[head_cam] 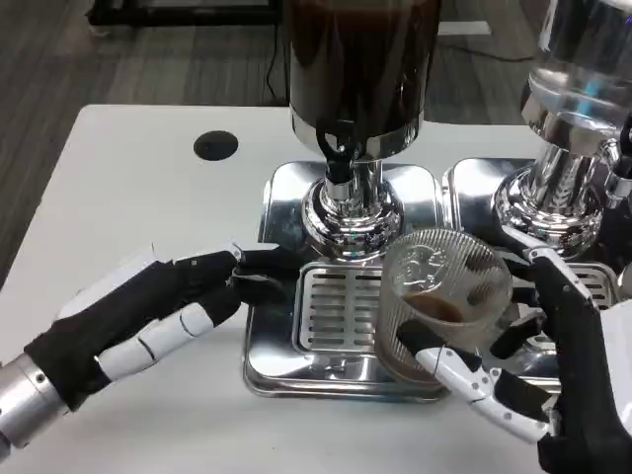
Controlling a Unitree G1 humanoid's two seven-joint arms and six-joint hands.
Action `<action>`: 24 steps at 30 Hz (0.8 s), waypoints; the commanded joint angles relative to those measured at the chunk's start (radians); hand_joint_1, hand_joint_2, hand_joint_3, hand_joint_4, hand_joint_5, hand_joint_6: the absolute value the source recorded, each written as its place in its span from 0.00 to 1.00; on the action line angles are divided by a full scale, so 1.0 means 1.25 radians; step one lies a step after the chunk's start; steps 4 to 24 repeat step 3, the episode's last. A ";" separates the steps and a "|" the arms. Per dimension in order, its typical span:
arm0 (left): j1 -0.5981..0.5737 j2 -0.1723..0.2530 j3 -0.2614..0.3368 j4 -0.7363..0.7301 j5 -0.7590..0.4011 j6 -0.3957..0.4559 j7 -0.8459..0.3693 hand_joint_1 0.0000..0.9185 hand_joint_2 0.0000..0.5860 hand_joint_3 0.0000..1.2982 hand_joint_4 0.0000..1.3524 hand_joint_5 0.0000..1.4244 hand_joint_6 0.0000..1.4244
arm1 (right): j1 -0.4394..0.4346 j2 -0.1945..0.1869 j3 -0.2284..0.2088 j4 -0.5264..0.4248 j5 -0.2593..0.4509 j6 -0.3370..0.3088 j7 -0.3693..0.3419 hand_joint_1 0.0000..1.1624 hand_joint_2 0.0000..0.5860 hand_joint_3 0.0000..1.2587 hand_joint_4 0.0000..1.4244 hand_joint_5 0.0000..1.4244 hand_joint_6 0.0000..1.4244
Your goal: Grasp the cup under the faucet to collect the drink, then remove the cup.
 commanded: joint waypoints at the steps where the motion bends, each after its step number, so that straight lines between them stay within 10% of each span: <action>1: -0.004 0.004 0.003 0.006 0.000 0.001 -0.013 0.00 0.28 0.21 0.18 0.22 0.22 | -0.001 0.011 0.000 -0.022 0.001 -0.038 -0.023 0.59 0.42 0.45 0.42 0.53 0.65; 24: -0.004 0.004 0.004 0.006 0.000 -0.001 -0.013 0.00 0.28 0.21 0.18 0.22 0.22 | 0.000 0.010 0.000 -0.021 0.001 -0.040 -0.024 0.59 0.42 0.45 0.42 0.53 0.65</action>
